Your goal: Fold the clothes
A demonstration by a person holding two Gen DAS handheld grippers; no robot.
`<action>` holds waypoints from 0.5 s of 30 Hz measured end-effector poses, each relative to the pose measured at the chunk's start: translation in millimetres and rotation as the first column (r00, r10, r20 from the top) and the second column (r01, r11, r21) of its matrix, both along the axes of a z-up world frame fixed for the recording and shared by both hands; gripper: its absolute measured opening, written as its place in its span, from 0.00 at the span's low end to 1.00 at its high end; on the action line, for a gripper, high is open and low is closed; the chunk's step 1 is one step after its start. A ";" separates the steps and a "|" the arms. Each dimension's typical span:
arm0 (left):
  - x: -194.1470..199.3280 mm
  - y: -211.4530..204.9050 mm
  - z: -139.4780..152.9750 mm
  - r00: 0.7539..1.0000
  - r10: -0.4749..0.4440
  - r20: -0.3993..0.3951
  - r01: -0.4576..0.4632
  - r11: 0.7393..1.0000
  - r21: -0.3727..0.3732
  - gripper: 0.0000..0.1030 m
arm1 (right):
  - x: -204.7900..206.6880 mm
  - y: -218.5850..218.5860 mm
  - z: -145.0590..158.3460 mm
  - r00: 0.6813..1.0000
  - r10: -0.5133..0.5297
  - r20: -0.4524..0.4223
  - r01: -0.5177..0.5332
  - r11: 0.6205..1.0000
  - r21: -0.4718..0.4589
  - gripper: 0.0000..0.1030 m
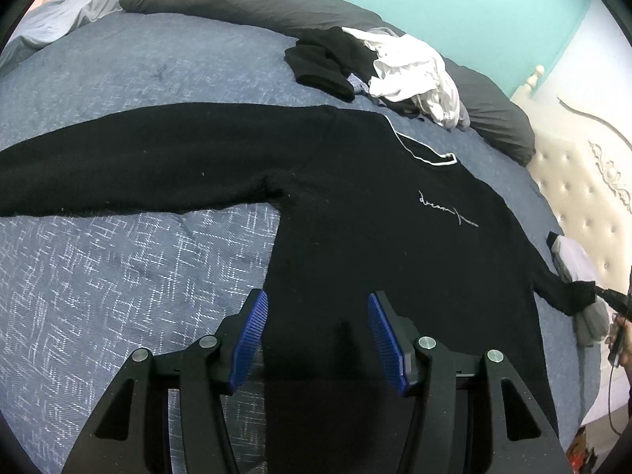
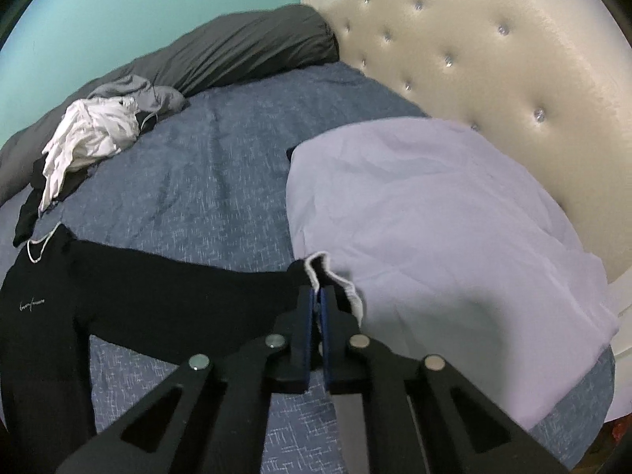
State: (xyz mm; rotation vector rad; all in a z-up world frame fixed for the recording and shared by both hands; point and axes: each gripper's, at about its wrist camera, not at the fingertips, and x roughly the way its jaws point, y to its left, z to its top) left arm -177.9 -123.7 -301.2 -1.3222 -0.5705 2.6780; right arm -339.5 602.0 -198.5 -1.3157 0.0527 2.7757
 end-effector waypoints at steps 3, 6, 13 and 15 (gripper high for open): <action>0.8 -1.6 0.6 1.000 0.002 -0.002 -0.002 1.000 0.005 0.56 | 8.5 18.1 17.3 0.997 -0.049 -0.067 0.046 0.998 -0.044 0.03; 1.8 -3.0 2.1 1.000 0.005 -0.006 -0.005 1.000 0.010 0.56 | 16.0 43.1 29.4 0.988 -0.124 -0.094 0.114 0.988 -0.103 0.03; 2.8 -2.7 0.4 1.000 0.001 -0.002 -0.001 1.000 0.018 0.56 | 27.8 69.2 31.4 0.975 -0.205 -0.091 0.190 0.971 -0.149 0.02; 2.8 -2.4 0.3 1.000 0.000 -0.001 0.000 1.000 0.016 0.56 | 29.3 76.1 26.8 0.970 -0.232 -0.075 0.217 0.963 -0.162 0.02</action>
